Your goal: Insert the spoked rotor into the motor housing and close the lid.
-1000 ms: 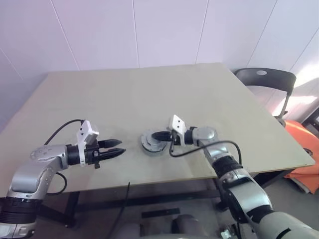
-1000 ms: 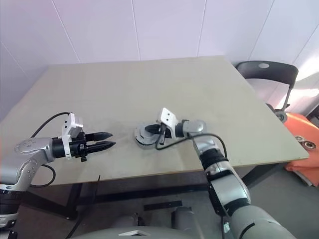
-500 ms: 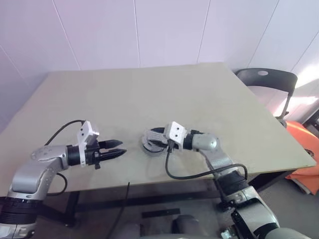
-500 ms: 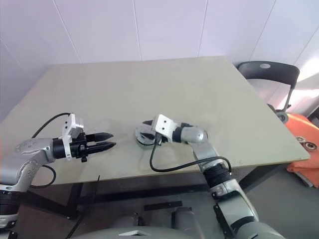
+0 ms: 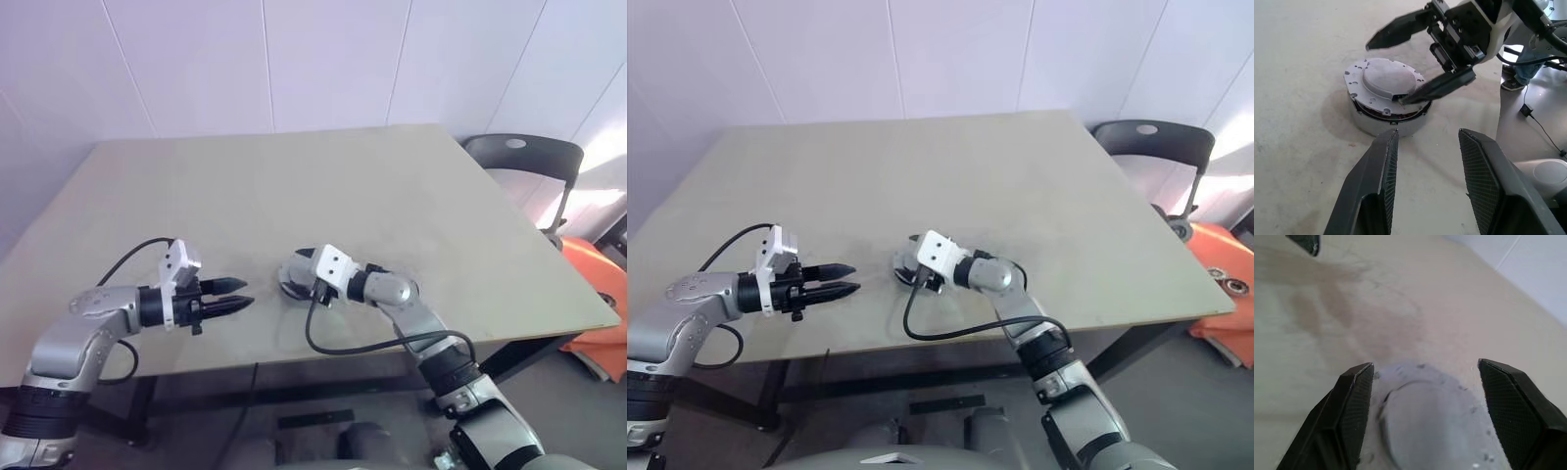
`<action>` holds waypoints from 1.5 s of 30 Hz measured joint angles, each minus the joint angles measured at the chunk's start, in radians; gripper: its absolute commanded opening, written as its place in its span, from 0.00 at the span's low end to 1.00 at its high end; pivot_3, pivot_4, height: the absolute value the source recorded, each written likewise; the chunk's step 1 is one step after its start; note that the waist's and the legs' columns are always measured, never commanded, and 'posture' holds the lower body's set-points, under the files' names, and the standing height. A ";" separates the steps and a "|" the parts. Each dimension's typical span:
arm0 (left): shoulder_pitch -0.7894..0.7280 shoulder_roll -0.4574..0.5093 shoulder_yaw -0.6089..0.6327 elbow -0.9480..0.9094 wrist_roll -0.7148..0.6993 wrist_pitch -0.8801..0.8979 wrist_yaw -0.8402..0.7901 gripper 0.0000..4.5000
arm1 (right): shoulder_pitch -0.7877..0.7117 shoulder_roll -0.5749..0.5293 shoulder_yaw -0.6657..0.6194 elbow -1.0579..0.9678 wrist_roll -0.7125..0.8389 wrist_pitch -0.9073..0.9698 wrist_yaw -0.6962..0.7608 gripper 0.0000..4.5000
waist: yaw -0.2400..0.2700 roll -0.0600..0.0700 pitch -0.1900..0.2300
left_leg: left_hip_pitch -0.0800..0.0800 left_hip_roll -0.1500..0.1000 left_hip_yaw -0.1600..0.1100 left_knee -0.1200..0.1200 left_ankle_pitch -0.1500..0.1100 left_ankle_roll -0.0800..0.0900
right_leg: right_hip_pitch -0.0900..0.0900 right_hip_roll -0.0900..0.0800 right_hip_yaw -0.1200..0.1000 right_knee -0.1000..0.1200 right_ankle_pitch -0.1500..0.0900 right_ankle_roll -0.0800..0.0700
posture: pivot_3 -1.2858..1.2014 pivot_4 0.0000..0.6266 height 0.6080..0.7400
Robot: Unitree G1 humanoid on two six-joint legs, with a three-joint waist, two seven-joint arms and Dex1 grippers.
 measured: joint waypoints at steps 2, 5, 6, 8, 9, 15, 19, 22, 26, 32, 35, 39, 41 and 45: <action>-0.010 0.000 -0.002 0.007 0.003 0.000 -0.001 0.47 | 0.000 -0.002 0.000 0.000 0.000 0.005 0.000 0.99 | 0.000 0.000 0.000 | 0.000 0.000 0.000 0.000 0.000 0.000 | 0.000 0.000 0.000 0.000 0.000 0.000 | 0.52 0.00 1.00; -0.022 -0.002 -0.003 0.010 0.005 -0.001 -0.005 0.47 | -0.001 -0.006 0.002 0.000 -0.002 0.020 0.000 0.99 | 0.000 0.000 0.000 | 0.000 0.000 0.000 0.000 0.000 0.000 | 0.000 0.000 0.000 0.000 0.000 0.000 | 0.52 0.00 1.00; -0.023 -0.003 -0.003 0.012 0.006 -0.002 -0.007 0.47 | -0.001 -0.006 0.004 0.000 -0.002 0.031 0.002 0.99 | 0.000 0.000 0.000 | 0.000 0.000 0.000 0.000 0.000 0.000 | 0.000 0.000 0.000 0.000 0.000 0.000 | 0.52 0.00 1.00; -0.025 -0.006 -0.004 0.017 0.008 -0.002 -0.009 0.47 | -0.001 -0.004 0.005 0.002 0.006 0.068 0.011 0.99 | -0.001 0.000 0.000 | 0.000 0.000 0.000 0.000 0.000 0.000 | 0.000 0.000 0.000 0.000 0.000 0.000 | 0.52 0.00 1.00; -0.025 -0.006 -0.005 0.018 0.010 -0.002 -0.009 0.47 | 0.000 -0.001 0.004 0.007 0.015 0.086 0.018 0.99 | -0.001 0.000 0.000 | 0.000 0.000 0.000 0.000 0.000 0.000 | 0.000 0.000 0.000 0.000 0.000 0.000 | 0.52 0.00 1.00; -0.026 -0.006 -0.006 0.025 0.015 -0.002 -0.012 0.47 | -0.026 0.037 -0.029 0.091 0.076 0.138 0.028 0.99 | -0.002 0.000 0.000 | 0.002 0.000 0.000 0.000 0.000 0.000 | 0.001 0.000 0.000 0.000 0.000 0.000 | 0.52 0.00 1.00; -0.026 -0.006 -0.006 0.025 0.015 -0.002 -0.016 0.47 | -0.046 0.057 -0.047 0.138 0.102 0.142 0.026 0.99 | -0.002 0.000 0.000 | 0.002 0.000 0.000 0.000 0.000 0.000 | 0.002 0.000 0.000 0.000 0.000 0.000 | 0.52 0.00 1.00; -0.026 -0.006 -0.006 0.025 0.016 -0.002 -0.016 0.47 | -0.052 0.065 -0.054 0.157 0.110 0.144 0.027 0.99 | -0.002 0.000 0.000 | 0.002 0.000 0.000 0.000 0.000 0.000 | 0.001 0.000 0.000 0.000 0.000 0.000 | 0.52 0.00 1.00; -0.026 -0.006 -0.006 0.025 0.016 -0.002 -0.013 0.47 | -0.054 0.065 -0.054 0.161 0.111 0.144 0.028 0.99 | -0.002 0.000 0.000 | 0.002 0.000 0.000 0.000 0.000 0.000 | 0.001 0.000 0.000 0.000 0.000 0.000 | 0.52 0.00 1.00; -0.024 -0.006 -0.005 0.025 0.016 -0.002 -0.007 0.47 | -0.058 0.063 -0.049 0.165 0.100 0.142 0.022 0.99 | -0.002 0.000 0.000 | 0.002 0.000 0.000 0.000 0.000 0.000 | 0.002 0.000 0.000 0.000 0.000 0.000 | 0.52 0.00 1.00; -0.022 -0.006 -0.005 0.024 0.016 -0.002 -0.005 0.47 | -0.064 0.062 -0.048 0.177 0.100 0.137 0.022 0.99 | -0.002 -0.001 0.000 | 0.004 0.000 0.000 0.000 0.000 0.000 | 0.003 0.000 0.000 0.000 0.000 0.000 | 0.52 0.00 1.00; -0.018 -0.006 -0.005 0.021 0.016 -0.002 -0.001 0.47 | -0.075 0.057 -0.049 0.197 0.099 0.122 0.018 0.79 | -0.002 -0.001 0.000 | 0.005 0.000 0.000 0.000 0.000 0.000 | 0.004 0.000 0.000 0.000 0.000 0.000 | 0.52 0.00 1.00; -0.016 -0.006 -0.005 0.016 0.016 -0.002 0.001 0.47 | -0.077 0.055 -0.047 0.200 0.099 0.118 0.019 0.73 | -0.002 -0.001 -0.001 | 0.005 0.000 0.000 0.000 0.000 0.000 | 0.004 0.000 0.000 0.000 0.000 0.000 | 0.52 0.00 1.00; -0.016 -0.006 -0.005 0.015 0.016 -0.002 0.002 0.47 | -0.080 0.055 -0.045 0.206 0.100 0.115 0.018 0.73 | -0.002 -0.001 -0.001 | 0.005 0.000 0.000 0.000 0.000 0.000 | 0.005 0.000 0.000 0.000 0.000 0.000 | 0.52 0.00 1.00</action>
